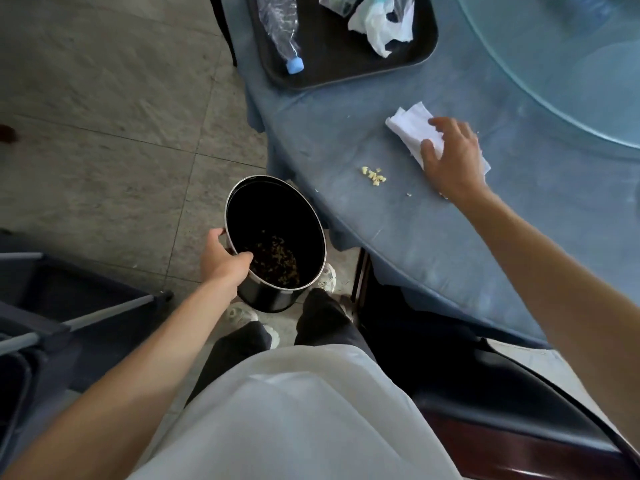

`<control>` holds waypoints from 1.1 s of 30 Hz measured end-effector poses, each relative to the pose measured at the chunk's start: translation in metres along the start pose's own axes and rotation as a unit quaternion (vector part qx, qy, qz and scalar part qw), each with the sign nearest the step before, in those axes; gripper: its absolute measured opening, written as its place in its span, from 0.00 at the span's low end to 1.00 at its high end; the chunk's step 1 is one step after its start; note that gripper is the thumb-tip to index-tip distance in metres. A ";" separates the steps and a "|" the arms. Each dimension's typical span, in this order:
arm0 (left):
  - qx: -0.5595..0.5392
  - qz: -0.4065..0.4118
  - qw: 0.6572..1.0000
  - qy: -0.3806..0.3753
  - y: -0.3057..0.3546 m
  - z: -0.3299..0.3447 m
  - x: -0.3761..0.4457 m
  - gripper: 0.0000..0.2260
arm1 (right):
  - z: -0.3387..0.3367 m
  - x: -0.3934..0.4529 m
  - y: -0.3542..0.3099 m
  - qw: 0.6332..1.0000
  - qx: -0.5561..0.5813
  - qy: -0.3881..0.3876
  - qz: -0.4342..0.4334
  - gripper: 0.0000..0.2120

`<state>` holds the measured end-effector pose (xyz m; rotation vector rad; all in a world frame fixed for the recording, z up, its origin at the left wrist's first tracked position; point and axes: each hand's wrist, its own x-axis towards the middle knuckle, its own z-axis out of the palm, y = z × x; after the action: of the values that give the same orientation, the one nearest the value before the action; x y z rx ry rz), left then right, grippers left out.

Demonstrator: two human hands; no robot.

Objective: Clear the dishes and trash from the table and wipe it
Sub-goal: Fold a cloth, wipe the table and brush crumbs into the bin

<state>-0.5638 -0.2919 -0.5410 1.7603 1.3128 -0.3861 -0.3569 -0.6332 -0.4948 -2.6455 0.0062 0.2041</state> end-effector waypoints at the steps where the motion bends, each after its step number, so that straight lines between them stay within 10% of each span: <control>1: 0.002 0.002 1.000 0.002 0.002 0.004 0.000 0.30 | -0.002 0.013 0.018 0.999 -0.041 -0.024 -0.009 0.21; 5: 0.008 0.000 1.000 0.015 0.009 0.019 -0.005 0.32 | 0.005 0.031 0.064 0.986 -0.097 -0.098 -0.093 0.22; 13: 0.021 0.015 0.999 0.020 0.020 0.032 -0.009 0.35 | 0.042 0.007 0.060 0.988 -0.067 0.018 -0.139 0.17; 26: -0.016 0.050 0.998 0.027 0.028 0.047 -0.015 0.29 | 0.134 -0.090 -0.074 0.952 -0.036 -0.109 -0.284 0.24; 33: -0.027 0.052 0.998 0.012 0.035 0.048 -0.015 0.30 | 0.105 -0.078 -0.075 0.975 0.059 -0.050 -0.206 0.24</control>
<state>-0.5271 -0.3406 -0.5415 1.7843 1.2305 -0.2686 -0.4458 -0.5203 -0.5404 -2.4491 -0.5417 0.1897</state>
